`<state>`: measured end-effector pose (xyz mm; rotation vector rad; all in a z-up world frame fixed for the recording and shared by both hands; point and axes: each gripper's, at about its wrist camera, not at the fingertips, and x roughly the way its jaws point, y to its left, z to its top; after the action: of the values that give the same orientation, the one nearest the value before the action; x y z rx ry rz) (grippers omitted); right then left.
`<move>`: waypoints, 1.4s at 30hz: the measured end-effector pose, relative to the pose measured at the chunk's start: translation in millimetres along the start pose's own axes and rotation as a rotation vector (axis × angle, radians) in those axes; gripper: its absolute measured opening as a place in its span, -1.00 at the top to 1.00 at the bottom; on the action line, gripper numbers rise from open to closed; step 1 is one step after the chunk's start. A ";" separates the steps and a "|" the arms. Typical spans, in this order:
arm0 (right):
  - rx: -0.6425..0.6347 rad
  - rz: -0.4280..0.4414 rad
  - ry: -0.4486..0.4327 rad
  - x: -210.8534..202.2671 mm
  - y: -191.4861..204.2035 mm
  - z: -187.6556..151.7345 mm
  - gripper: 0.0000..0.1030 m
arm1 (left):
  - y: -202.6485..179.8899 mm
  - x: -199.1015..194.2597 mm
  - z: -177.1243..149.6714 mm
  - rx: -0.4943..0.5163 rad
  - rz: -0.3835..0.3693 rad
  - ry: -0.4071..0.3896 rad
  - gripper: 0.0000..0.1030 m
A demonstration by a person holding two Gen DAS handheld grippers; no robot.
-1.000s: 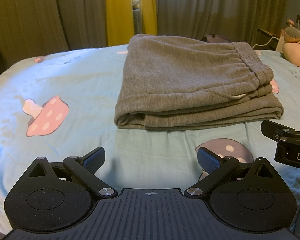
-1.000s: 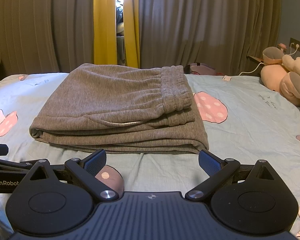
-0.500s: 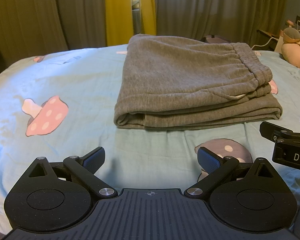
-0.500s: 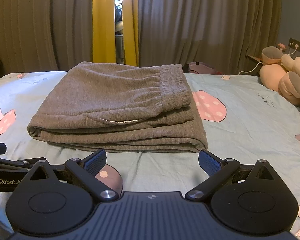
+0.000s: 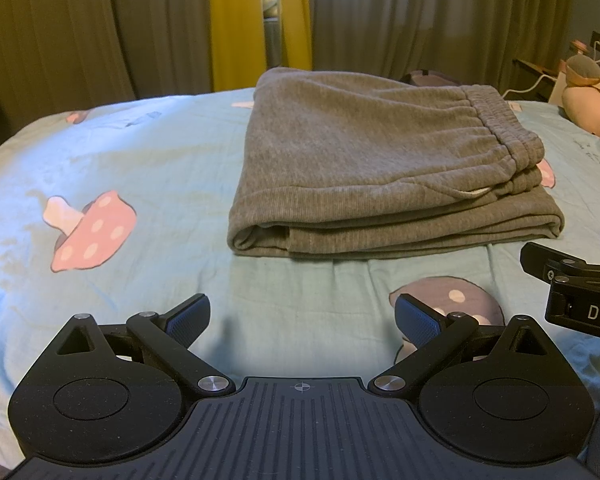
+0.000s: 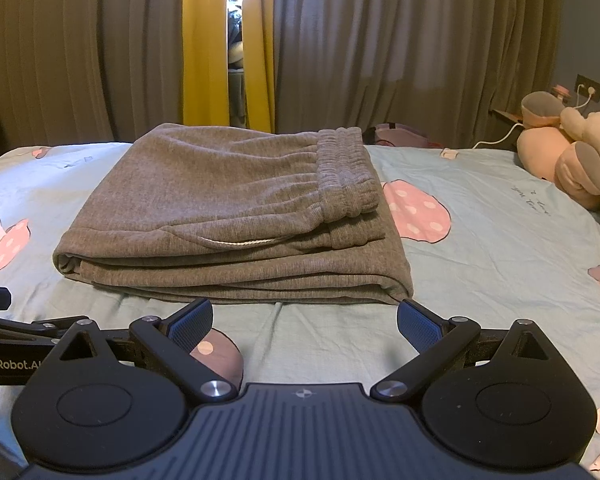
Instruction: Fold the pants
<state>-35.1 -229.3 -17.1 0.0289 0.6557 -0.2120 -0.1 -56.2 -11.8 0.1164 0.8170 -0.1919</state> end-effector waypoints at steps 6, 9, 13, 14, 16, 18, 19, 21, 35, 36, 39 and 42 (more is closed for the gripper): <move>0.000 -0.001 0.000 0.1 0.1 -0.1 -0.92 | -0.4 -0.3 -0.5 -0.001 0.000 -0.001 -0.97; 0.000 -0.001 0.000 0.1 0.1 -0.2 -0.92 | -0.9 -0.4 -0.6 -0.001 0.000 0.000 -0.97; 0.000 -0.001 0.000 0.1 0.1 -0.3 -0.92 | -1.0 -0.6 -0.5 -0.001 -0.001 -0.002 -0.97; 0.000 -0.001 0.000 -0.3 0.0 -0.5 -0.92 | -0.4 -0.4 -0.6 0.000 -0.002 -0.001 -0.97; 0.000 -0.001 0.000 0.0 0.1 -0.3 -0.92 | -1.5 -0.7 -1.1 0.001 -0.003 -0.002 -0.97; 0.000 0.000 0.000 0.1 0.0 -0.3 -0.92 | -0.9 -0.7 -1.1 0.000 -0.004 -0.002 -0.97; 0.000 0.000 0.001 -0.1 0.0 -0.5 -0.92 | -1.3 -0.6 -1.1 0.000 -0.004 -0.001 -0.97; -0.001 -0.004 0.001 -0.3 0.0 -0.3 -0.92 | -0.6 -0.6 -1.0 0.000 -0.003 -0.002 -0.97; 0.002 -0.004 -0.003 -1.2 -0.3 0.1 -0.92 | -0.7 -2.0 -1.3 0.003 -0.005 -0.001 -0.97; 0.003 -0.004 -0.003 -1.1 -0.6 0.2 -0.92 | -0.7 -2.4 -1.4 0.004 -0.005 -0.002 -0.97; 0.005 -0.004 -0.003 -1.1 -1.1 0.4 -0.92 | 0.1 -2.3 -1.5 0.004 -0.006 -0.001 -0.97; 0.005 -0.007 -0.001 -1.4 -1.1 0.6 -0.92 | 0.5 -2.8 -1.8 0.004 -0.006 0.004 -0.97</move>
<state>-36.1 -230.3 -15.7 0.0316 0.6542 -0.2209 -3.1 -55.0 -10.9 0.1186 0.8210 -0.1987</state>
